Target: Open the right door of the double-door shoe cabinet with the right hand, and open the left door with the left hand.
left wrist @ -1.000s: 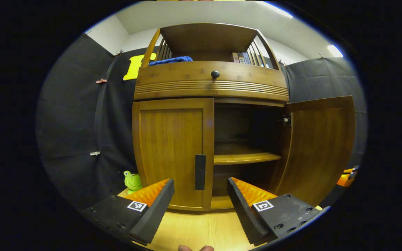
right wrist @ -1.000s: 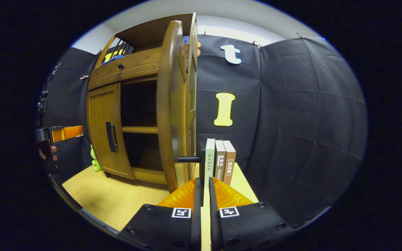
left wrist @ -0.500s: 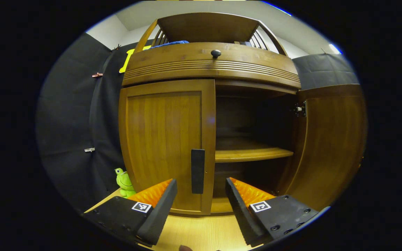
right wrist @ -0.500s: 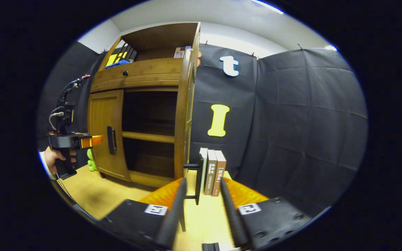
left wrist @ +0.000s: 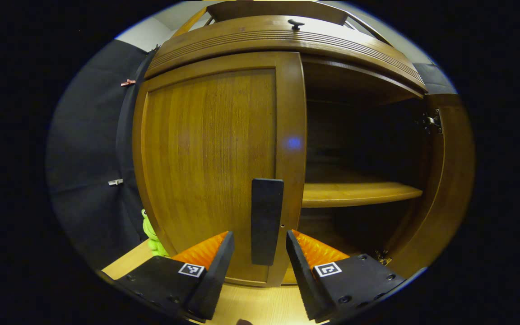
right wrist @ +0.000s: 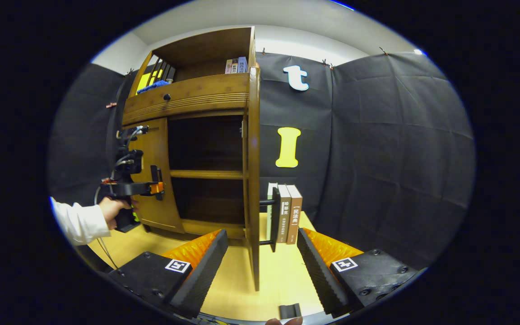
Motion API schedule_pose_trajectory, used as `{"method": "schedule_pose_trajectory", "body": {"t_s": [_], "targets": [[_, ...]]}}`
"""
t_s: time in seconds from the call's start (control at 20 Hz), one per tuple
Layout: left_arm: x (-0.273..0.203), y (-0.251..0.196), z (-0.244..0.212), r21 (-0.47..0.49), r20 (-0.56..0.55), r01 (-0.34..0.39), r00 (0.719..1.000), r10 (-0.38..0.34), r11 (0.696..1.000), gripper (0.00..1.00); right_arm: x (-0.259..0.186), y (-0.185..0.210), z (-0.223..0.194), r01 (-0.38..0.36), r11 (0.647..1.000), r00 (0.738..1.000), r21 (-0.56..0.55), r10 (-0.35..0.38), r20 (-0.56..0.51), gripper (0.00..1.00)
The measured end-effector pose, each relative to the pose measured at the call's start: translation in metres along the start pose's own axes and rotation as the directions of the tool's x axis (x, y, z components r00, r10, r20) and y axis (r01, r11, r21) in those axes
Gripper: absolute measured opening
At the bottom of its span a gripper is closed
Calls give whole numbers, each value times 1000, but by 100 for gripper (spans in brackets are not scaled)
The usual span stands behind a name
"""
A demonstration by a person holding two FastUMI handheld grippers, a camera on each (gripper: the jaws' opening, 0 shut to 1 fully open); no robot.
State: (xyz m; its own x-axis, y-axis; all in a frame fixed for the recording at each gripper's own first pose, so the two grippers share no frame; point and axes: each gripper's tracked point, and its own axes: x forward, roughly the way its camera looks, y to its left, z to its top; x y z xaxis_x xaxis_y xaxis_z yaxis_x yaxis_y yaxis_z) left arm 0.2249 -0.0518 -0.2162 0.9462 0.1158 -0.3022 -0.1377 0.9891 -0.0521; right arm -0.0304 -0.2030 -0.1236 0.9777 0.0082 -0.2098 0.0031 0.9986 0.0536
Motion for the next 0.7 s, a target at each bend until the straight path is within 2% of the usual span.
{"method": "schedule_pose_trajectory", "body": {"t_s": [0.05, 0.1, 0.25, 0.3, 0.35, 0.4, 0.6, 0.7], "targets": [[4, 1, 2, 3, 11, -1, 1000, 1, 1000, 71, 1, -2, -2, 1, 1000, 1000, -5, -1, -3, 100], [7, 2, 3, 10, 23, -3, 1000, 3, 1000, 68, 1, -1, -6, -2, 1000, 1000, -10, 1, -11, 96], [9, -5, 2, 27, 32, 25, 999, -26, 999, 57, 5, -7, -13, 6, 1000, 1000, -9, -6, -31, 98], [11, -7, 3, 42, 40, 32, 999, -33, 999, 53, 5, -7, -11, 13, 1000, 999, -5, -13, -29, 96], [12, -6, 3, 66, 46, 22, 999, -25, 998, 41, 5, -8, -10, 19, 1000, 999, -1, -19, -28, 98], [12, -6, 1, 75, 48, 22, 999, -26, 997, 37, 5, -8, -11, 25, 1000, 999, 0, -25, -32, 98], [10, -6, -3, 63, 29, 18, 999, -20, 998, 33, 3, -11, -12, 48, 999, 998, 0, -48, -48, 96], [7, -5, -3, 66, 25, 11, 1000, -12, 998, 31, -1, -12, -9, 62, 998, 997, 8, -61, -42, 98]]}}
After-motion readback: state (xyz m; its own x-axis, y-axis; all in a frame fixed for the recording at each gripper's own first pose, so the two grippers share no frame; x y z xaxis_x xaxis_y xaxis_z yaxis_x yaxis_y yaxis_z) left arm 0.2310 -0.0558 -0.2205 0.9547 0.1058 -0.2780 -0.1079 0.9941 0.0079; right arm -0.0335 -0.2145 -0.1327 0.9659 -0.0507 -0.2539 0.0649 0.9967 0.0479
